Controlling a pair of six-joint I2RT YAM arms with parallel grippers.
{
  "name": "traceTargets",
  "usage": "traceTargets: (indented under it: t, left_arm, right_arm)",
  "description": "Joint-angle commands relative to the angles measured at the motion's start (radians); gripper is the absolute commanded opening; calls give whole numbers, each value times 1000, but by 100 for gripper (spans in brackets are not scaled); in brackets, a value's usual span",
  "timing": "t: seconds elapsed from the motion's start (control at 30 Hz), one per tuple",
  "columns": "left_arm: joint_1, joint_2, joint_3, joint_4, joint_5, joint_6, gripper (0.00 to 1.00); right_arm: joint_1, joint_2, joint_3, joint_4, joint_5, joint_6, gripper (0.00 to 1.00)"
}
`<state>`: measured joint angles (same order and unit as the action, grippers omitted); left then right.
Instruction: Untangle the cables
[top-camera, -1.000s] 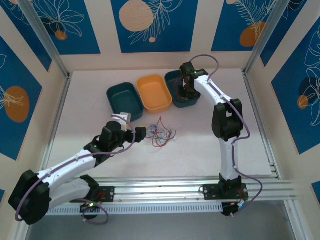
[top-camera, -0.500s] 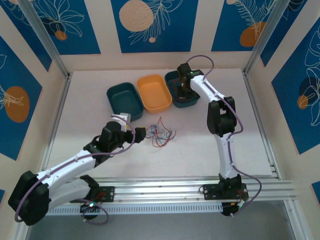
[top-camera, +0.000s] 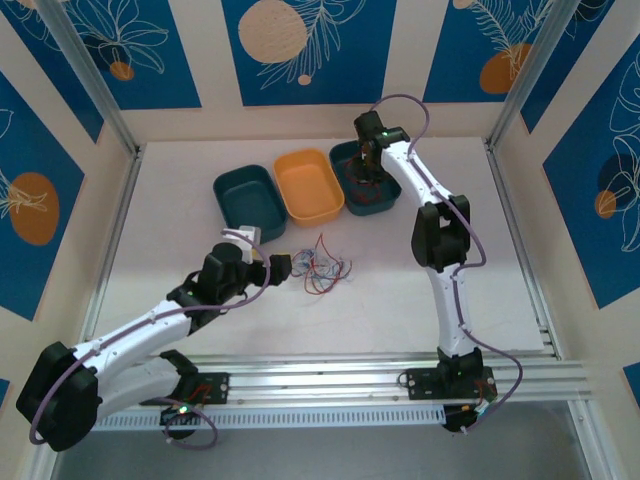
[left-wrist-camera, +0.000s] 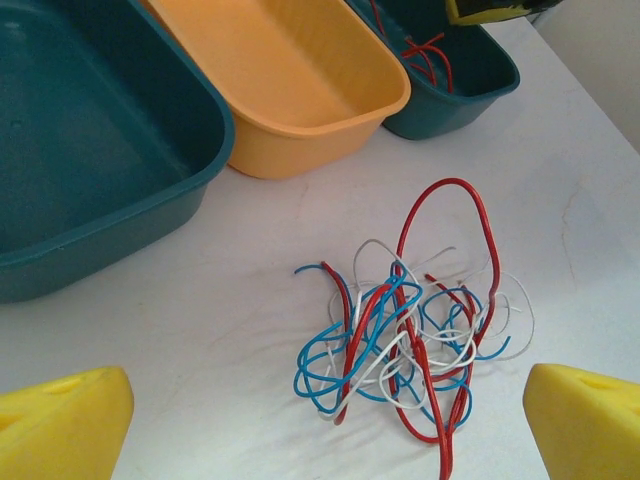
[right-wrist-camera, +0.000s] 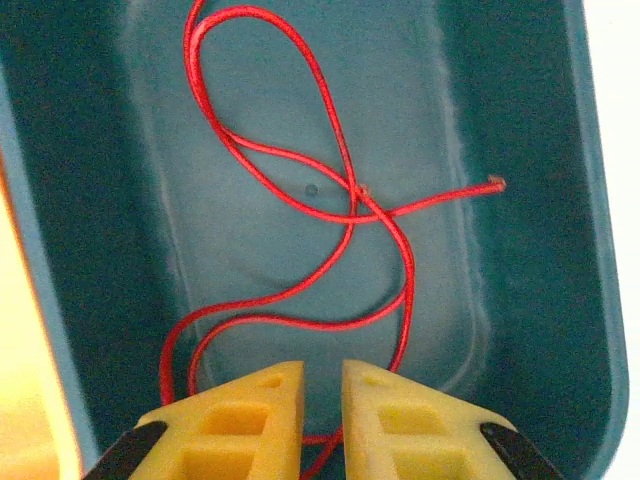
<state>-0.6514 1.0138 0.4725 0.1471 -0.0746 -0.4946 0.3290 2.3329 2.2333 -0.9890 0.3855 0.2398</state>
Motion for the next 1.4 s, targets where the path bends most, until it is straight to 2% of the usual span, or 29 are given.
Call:
traceTargets:
  t: [0.0, 0.07, 0.2, 0.43, 0.63, 0.73, 0.83, 1.13, 1.37]
  left_arm:
    - [-4, 4, 46, -21, -15, -19, 100]
    - [-3, 26, 70, -45, -11, -32, 100]
    - [3, 84, 131, -96, 7, -55, 100]
    - [39, 230, 223, -169, 92, -86, 100]
    - [84, 336, 236, -136, 197, -135, 100]
    - [94, 376, 242, -106, 228, -156, 100]
    - [103, 414, 244, -66, 263, -177, 95]
    - [107, 485, 236, -9, 289, -209, 86]
    - [106, 514, 224, 41, 312, -238, 76]
  right_arm:
    - [21, -139, -65, -26, -41, 35, 28]
    - [39, -207, -135, -17, -65, 57, 34]
    - [73, -332, -258, -18, -100, 112, 41]
    - [152, -543, -467, -13, -193, 232, 46]
    - [211, -647, -637, 49, -338, 340, 50]
    - [237, -654, -691, 74, -400, 365, 50]
    - [260, -633, -713, 77, -421, 375, 50]
    - [291, -514, -656, 69, -406, 370, 48]
    - [315, -420, -587, 52, -369, 352, 43]
